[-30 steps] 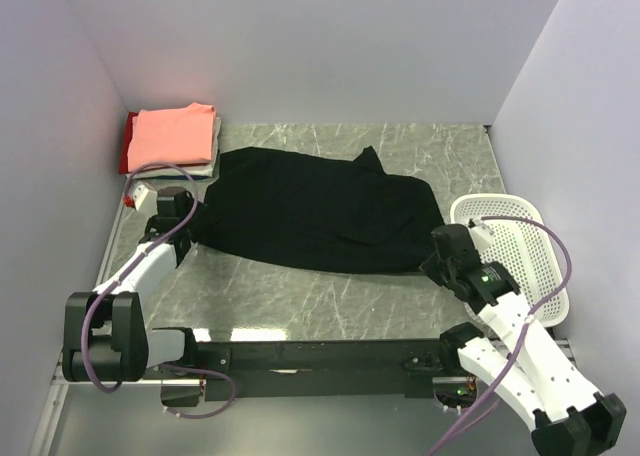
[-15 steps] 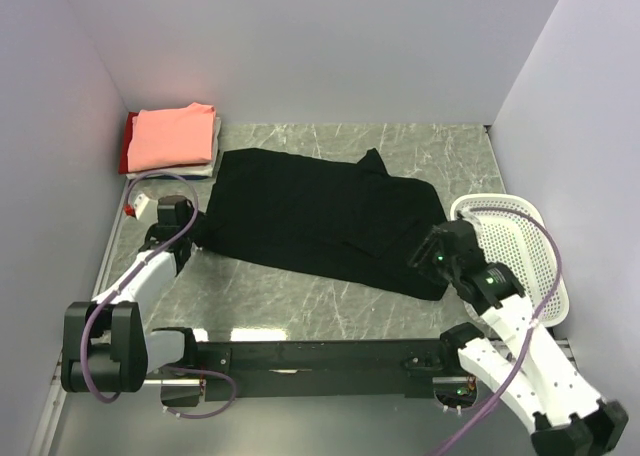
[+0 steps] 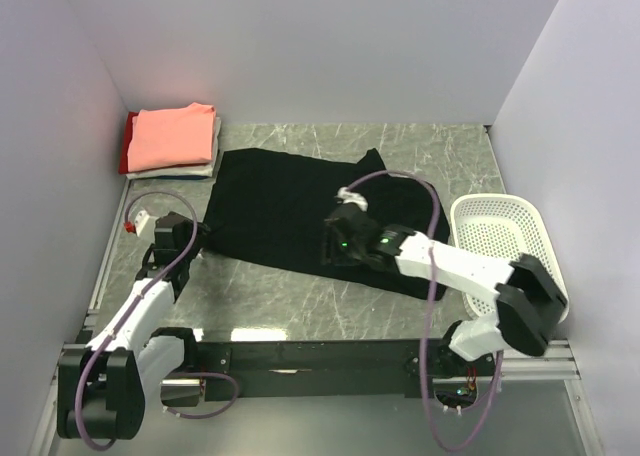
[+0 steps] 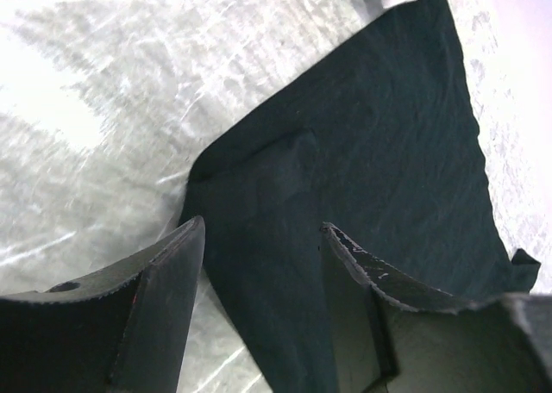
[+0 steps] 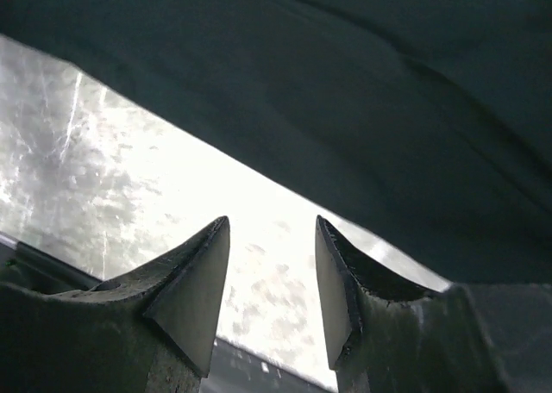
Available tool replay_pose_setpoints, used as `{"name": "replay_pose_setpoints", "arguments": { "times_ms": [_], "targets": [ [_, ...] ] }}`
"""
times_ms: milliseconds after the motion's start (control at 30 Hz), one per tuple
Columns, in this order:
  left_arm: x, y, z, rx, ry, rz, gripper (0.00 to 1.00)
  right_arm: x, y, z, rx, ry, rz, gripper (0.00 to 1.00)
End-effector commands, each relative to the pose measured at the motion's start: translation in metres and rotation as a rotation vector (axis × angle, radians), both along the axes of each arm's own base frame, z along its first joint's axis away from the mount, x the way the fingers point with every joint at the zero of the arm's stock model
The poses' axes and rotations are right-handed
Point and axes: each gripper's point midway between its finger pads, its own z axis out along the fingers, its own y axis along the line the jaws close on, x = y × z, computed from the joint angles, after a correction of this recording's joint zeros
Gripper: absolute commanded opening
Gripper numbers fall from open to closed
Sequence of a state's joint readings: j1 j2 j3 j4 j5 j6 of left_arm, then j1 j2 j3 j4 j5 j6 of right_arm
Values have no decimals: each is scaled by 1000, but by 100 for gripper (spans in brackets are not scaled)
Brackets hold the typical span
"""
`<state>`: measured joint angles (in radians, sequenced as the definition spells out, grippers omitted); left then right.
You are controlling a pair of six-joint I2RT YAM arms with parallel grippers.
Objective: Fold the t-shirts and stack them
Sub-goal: Fold the tshirt
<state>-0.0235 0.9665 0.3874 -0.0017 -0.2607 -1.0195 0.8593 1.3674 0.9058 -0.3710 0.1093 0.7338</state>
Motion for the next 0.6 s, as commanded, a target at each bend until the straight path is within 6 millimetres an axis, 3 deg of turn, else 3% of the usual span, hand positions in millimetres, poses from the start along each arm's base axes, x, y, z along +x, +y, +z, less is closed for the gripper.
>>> {"name": "replay_pose_setpoints", "arguments": {
  "times_ms": [0,167,333,367,400,433,500,533,567],
  "targets": [
    [-11,6,-6,-4,22,59,62,18,47,29,36,-162,94,52],
    [-16,4,-11,-31,42,62,62,34,100,21,50,-176,184,52],
    [-7,-3,-10,-46,-10,20,63,55,153,32,123,-210,259,51],
    [-5,-3,-9,-48,-15,15,63,60,160,33,126,-212,263,51],
    [-2,-2,-9,-51,-23,19,62,65,166,22,106,-200,271,50],
    [0,-2,-8,-52,-22,8,62,73,176,35,133,-217,275,49],
    [3,-1,-14,-49,5,7,60,77,189,30,151,-204,294,49],
    [5,-1,-13,-42,11,6,60,78,199,39,185,-211,315,49],
    [5,-1,-19,-40,32,8,60,79,204,32,184,-197,326,49]
  ]
}}
